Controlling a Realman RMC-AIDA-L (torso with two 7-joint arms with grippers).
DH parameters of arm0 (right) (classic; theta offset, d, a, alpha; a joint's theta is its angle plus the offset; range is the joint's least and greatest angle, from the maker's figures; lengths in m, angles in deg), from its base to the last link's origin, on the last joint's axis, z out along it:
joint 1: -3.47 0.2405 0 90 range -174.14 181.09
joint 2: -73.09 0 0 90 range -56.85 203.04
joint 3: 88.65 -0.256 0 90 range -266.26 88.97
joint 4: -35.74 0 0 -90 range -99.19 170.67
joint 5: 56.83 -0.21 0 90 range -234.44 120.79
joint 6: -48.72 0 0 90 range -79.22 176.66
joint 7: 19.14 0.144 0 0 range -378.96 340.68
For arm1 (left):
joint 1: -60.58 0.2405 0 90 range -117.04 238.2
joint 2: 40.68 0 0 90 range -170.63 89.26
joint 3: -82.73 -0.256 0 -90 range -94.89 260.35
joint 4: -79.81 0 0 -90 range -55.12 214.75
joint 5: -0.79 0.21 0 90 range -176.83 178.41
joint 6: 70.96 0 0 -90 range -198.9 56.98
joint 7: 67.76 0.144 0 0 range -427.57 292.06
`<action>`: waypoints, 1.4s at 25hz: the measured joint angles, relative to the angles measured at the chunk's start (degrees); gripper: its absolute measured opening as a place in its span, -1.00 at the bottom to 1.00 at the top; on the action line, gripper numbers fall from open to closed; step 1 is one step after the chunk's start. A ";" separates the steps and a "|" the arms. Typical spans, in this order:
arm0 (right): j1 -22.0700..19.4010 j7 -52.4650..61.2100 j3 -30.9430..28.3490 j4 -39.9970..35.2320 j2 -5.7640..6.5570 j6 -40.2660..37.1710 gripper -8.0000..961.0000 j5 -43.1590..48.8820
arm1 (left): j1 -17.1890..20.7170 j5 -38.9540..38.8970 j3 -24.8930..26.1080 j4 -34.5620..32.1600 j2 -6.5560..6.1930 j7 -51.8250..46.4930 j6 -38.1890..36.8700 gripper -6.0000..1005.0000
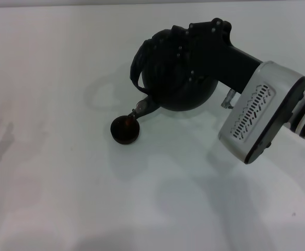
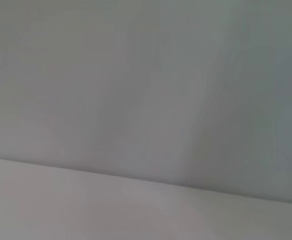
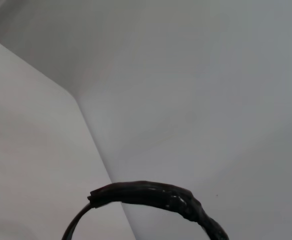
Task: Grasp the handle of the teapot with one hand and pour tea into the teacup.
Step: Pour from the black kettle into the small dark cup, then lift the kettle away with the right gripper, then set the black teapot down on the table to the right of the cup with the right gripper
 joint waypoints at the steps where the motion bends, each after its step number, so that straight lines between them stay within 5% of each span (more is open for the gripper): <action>1: 0.00 0.00 0.00 0.00 0.00 0.00 -0.78 0.00 | -0.03 0.02 0.00 0.00 0.00 0.00 -0.07 0.74; 9: 0.18 0.43 -0.64 1.34 0.04 -0.71 -0.78 -2.53 | -0.23 0.12 0.00 0.00 0.00 0.00 -0.22 0.74; 18: 0.55 5.06 -4.27 11.48 1.10 -15.34 -0.78 -19.15 | -0.29 0.07 0.00 0.00 0.00 0.00 -0.22 0.74; 23: 0.22 15.22 -6.34 16.01 1.97 -21.45 -0.78 -18.95 | -0.61 0.10 0.00 -0.07 -0.05 0.00 -0.22 0.74; 30: 0.17 24.71 -9.07 24.61 4.69 -32.39 -0.78 -18.55 | -1.18 0.11 0.00 -0.09 -0.16 0.70 -0.22 0.74; 35: 0.57 24.10 -10.79 29.74 4.55 -35.73 -0.78 -17.20 | -2.00 0.10 0.00 -0.13 -0.18 0.95 -0.72 0.74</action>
